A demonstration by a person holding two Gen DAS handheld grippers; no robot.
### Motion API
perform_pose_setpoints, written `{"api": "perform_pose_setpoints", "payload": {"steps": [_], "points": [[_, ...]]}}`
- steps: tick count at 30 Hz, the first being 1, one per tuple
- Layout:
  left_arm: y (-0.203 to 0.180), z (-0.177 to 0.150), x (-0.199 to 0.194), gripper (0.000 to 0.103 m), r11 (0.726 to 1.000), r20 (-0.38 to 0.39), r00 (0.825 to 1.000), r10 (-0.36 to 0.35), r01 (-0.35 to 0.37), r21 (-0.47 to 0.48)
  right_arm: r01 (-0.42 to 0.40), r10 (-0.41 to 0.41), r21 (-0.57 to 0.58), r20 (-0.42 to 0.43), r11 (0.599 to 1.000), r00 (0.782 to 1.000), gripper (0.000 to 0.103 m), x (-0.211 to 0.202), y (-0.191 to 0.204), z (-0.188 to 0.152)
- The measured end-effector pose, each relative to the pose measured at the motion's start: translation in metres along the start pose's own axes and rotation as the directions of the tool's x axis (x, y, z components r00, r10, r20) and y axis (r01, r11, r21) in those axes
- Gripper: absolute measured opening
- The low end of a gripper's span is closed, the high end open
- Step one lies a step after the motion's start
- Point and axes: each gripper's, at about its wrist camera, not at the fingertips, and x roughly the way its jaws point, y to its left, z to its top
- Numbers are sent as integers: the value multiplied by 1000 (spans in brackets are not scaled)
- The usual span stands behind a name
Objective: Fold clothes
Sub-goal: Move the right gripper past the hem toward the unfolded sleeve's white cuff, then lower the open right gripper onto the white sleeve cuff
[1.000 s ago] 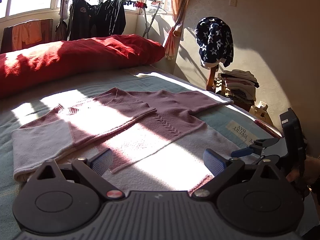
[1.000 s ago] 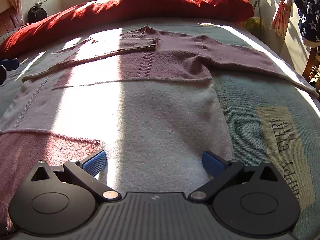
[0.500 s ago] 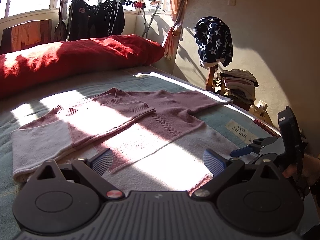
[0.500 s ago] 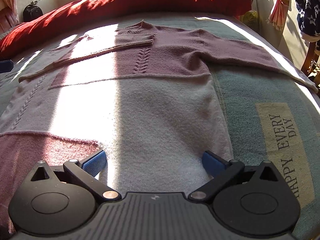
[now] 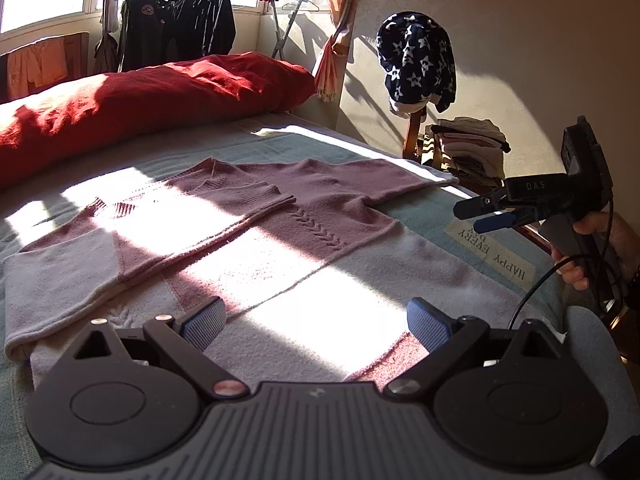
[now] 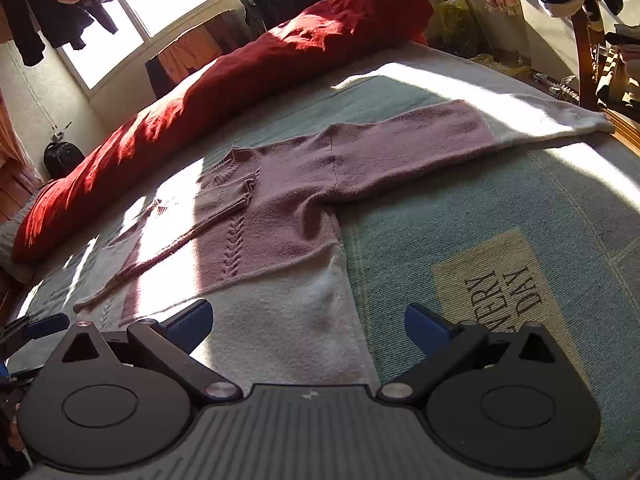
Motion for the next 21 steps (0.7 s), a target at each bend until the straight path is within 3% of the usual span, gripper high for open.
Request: {"api": "perform_pose_setpoints", "payload": {"steps": [5,14,21], "points": [[-8,-4,14,97,999,-32,999,41,-40,25,24,-24,136,2,990,1000,103,-4,-53,24],[-21,-3,53,97,999,-97,995,34,-35,-4,78,-70,94,-88,993,994,103,20,-97,28],[-16,-14,65,97,999,-132,991,26,-29,-26,76,-73,69,-43,995,996,103,23,-100,15]]}}
